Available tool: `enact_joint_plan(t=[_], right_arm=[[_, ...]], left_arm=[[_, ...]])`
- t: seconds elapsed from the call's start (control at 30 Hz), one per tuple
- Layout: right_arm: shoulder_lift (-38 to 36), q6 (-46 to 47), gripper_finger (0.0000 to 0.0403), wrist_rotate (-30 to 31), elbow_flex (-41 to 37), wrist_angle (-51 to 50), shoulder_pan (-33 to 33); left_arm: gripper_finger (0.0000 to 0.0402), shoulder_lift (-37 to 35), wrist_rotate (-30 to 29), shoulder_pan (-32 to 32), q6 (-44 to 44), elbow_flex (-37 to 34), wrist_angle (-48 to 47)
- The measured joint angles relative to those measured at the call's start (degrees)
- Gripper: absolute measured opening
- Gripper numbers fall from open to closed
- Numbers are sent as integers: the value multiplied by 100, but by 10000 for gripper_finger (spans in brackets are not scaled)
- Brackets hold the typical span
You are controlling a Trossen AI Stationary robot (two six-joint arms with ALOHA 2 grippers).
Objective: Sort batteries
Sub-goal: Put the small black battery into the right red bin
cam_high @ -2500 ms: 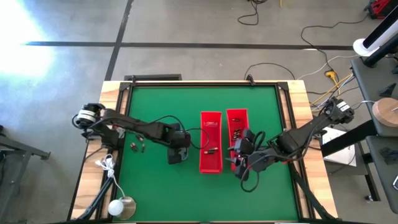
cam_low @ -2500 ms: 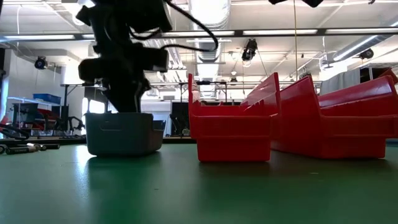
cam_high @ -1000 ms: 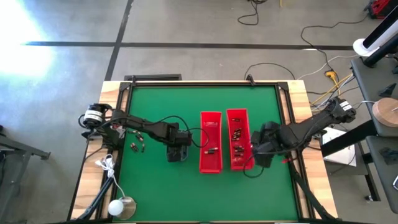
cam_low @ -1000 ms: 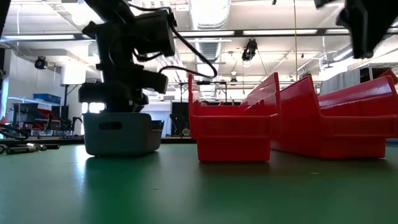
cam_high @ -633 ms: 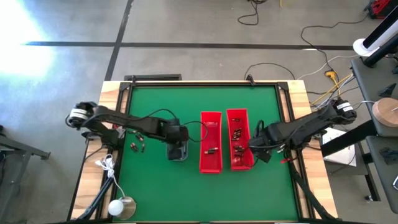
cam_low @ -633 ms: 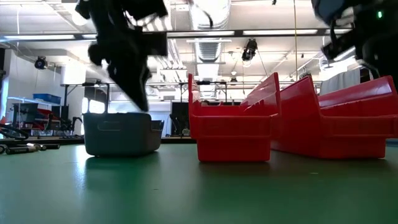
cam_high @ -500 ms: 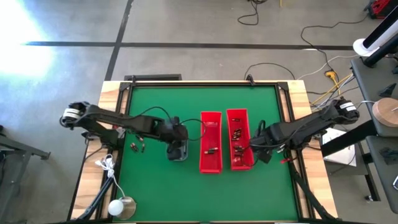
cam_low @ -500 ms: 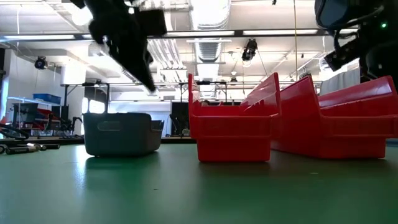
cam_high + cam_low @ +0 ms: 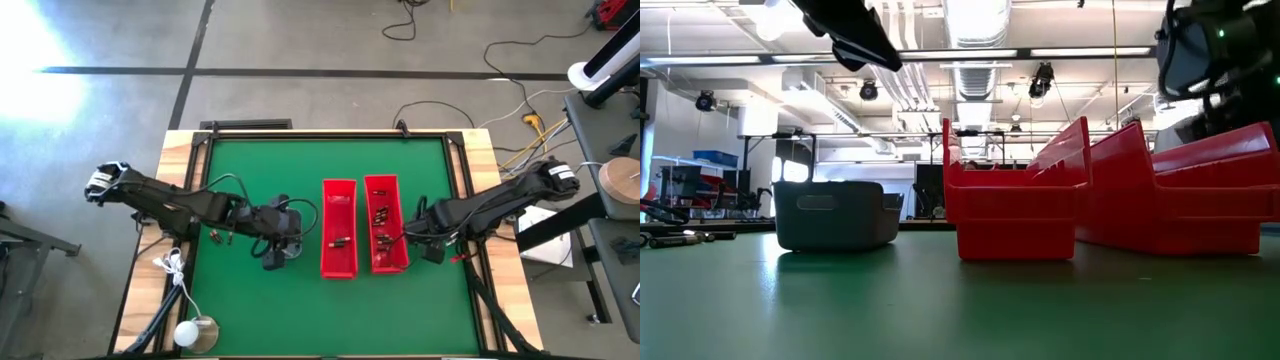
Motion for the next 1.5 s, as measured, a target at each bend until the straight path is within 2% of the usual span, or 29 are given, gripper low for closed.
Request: enact_joint_plan(t=[0.23, 0.47, 0.73, 1.03, 1.37, 1.5], right_arm=[[253, -262, 341, -140, -389, 478, -103], [284, -425, 329, -604, -609, 706, -364], [348, -290, 314, -541, -625, 904, -385], [383, -404, 276, -555, -627, 1044, -382], [383, -410, 200, -622, -627, 1122, -382], [383, -405, 185, -620, -625, 1115, -382]], left_arm=[[73, 0, -5, -15, -18, 0, 50], [73, 3, -10, -15, -118, 0, 127], [73, 164, -10, -15, -148, 0, 165], [73, 273, -5, -15, -109, 0, 154], [73, 273, -5, -40, -1, 0, 149], [73, 258, -6, -83, 61, 0, 150]])
